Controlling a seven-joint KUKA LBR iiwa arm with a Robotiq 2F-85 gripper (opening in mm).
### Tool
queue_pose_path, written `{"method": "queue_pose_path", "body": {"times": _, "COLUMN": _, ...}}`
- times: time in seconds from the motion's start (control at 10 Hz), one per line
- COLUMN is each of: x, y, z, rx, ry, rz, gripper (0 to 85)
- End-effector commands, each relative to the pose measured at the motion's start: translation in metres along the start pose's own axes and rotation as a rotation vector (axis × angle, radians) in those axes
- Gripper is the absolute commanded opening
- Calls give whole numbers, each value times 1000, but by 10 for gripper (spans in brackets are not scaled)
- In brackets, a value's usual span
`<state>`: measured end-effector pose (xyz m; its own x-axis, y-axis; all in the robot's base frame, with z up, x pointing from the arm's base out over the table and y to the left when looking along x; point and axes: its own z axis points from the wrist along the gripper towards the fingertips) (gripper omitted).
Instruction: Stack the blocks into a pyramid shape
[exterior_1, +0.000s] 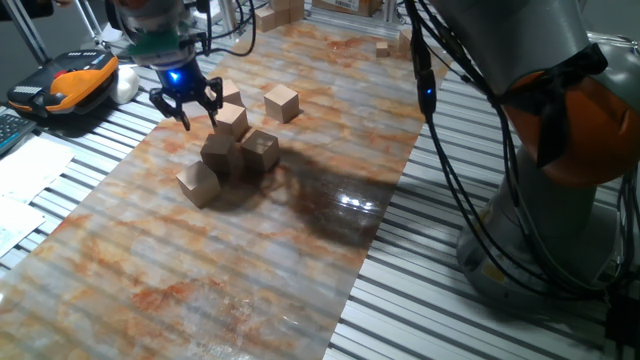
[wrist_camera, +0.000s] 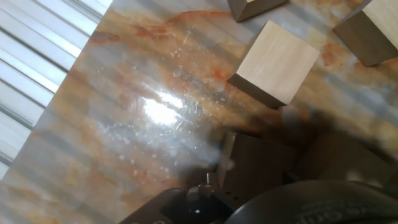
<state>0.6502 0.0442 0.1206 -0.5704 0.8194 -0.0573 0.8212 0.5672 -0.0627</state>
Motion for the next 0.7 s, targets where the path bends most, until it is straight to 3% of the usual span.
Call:
{"method": "queue_pose_path", "body": {"times": 0.0, "x": 1, "y": 0, "z": 1, "rx": 0, "ry": 0, "rz": 0, "gripper": 510}}
{"method": "queue_pose_path", "body": {"times": 0.3, "x": 0, "y": -2, "z": 4, "rx": -15, "ry": 8, "rz": 9, "gripper": 510}}
{"method": "queue_pose_path", "body": {"times": 0.4, "x": -1, "y": -3, "z": 5, "rx": -45, "ry": 30, "rz": 23, "gripper": 510}}
{"method": "queue_pose_path", "body": {"times": 0.6, "x": 0, "y": -6, "z": 14, "rx": -42, "ry": 19, "rz": 27, "gripper": 510}}
